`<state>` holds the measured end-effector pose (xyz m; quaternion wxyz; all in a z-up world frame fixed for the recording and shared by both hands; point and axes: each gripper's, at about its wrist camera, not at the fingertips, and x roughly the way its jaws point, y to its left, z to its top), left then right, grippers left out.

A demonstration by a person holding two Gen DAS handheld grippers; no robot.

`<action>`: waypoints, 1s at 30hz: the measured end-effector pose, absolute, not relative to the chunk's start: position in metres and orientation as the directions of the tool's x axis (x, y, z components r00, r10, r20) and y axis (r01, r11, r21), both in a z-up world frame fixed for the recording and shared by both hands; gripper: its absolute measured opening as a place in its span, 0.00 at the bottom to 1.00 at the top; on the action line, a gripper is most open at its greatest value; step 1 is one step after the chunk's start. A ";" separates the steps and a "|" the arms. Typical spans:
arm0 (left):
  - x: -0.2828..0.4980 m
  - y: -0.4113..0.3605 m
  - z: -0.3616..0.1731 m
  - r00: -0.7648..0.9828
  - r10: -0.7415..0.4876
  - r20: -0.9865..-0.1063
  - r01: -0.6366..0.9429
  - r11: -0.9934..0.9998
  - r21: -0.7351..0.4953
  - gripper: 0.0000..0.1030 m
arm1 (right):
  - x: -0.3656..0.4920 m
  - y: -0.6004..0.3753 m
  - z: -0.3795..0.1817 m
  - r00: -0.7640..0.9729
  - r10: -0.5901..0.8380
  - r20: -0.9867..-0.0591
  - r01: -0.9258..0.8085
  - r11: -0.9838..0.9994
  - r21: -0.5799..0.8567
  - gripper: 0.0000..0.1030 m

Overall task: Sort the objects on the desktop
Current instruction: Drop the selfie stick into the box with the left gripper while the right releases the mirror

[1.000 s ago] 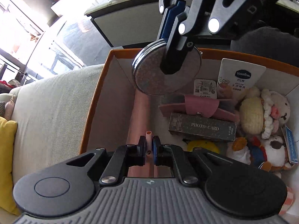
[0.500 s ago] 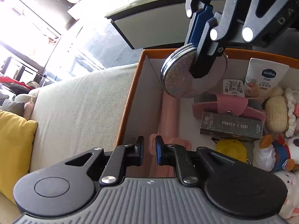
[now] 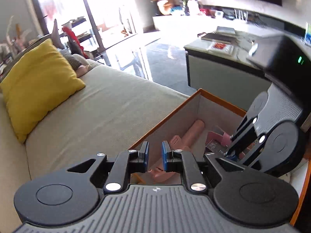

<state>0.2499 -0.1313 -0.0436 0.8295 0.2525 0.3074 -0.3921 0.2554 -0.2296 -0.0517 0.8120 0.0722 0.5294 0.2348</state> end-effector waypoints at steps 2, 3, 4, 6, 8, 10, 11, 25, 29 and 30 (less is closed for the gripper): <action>0.247 -0.114 -0.040 0.535 -0.477 -0.697 0.757 0.637 0.145 0.15 | 0.256 -0.220 -0.062 0.320 0.453 -0.832 -0.290 0.883 0.370 0.14; 0.248 -0.105 -0.038 0.549 -0.468 -0.693 0.732 0.669 0.128 0.15 | 0.256 -0.216 -0.066 0.316 0.455 -0.833 -0.284 0.883 0.374 0.14; 0.248 -0.094 -0.037 0.564 -0.457 -0.688 0.706 0.699 0.114 0.15 | 0.259 -0.213 -0.070 0.310 0.459 -0.832 -0.273 0.882 0.385 0.14; 0.247 -0.078 -0.038 0.582 -0.421 -0.695 0.650 0.755 0.086 0.15 | 0.262 -0.209 -0.075 0.306 0.469 -0.828 -0.257 0.879 0.403 0.14; 0.242 -0.062 -0.042 0.600 -0.376 -0.706 0.594 0.800 0.079 0.15 | 0.265 -0.206 -0.078 0.303 0.474 -0.827 -0.248 0.877 0.411 0.14; 0.238 -0.046 -0.046 0.606 -0.329 -0.724 0.538 0.840 0.069 0.15 | 0.266 -0.204 -0.082 0.294 0.481 -0.826 -0.241 0.874 0.423 0.14; 0.236 -0.042 -0.050 0.604 -0.311 -0.734 0.517 0.854 0.064 0.15 | 0.267 -0.204 -0.085 0.286 0.485 -0.826 -0.232 0.872 0.432 0.14; 0.215 0.005 -0.077 0.517 -0.179 -0.837 0.276 0.960 -0.035 0.15 | 0.259 -0.214 -0.091 0.303 0.408 -0.861 -0.192 0.911 0.364 0.24; 0.208 0.008 -0.071 0.525 -0.180 -0.832 0.271 0.962 -0.037 0.17 | 0.256 -0.206 -0.090 0.313 0.360 -0.879 -0.195 0.930 0.311 0.28; 0.206 0.008 -0.070 0.528 -0.178 -0.830 0.267 0.963 -0.036 0.17 | 0.256 -0.203 -0.090 0.317 0.350 -0.882 -0.204 0.933 0.297 0.30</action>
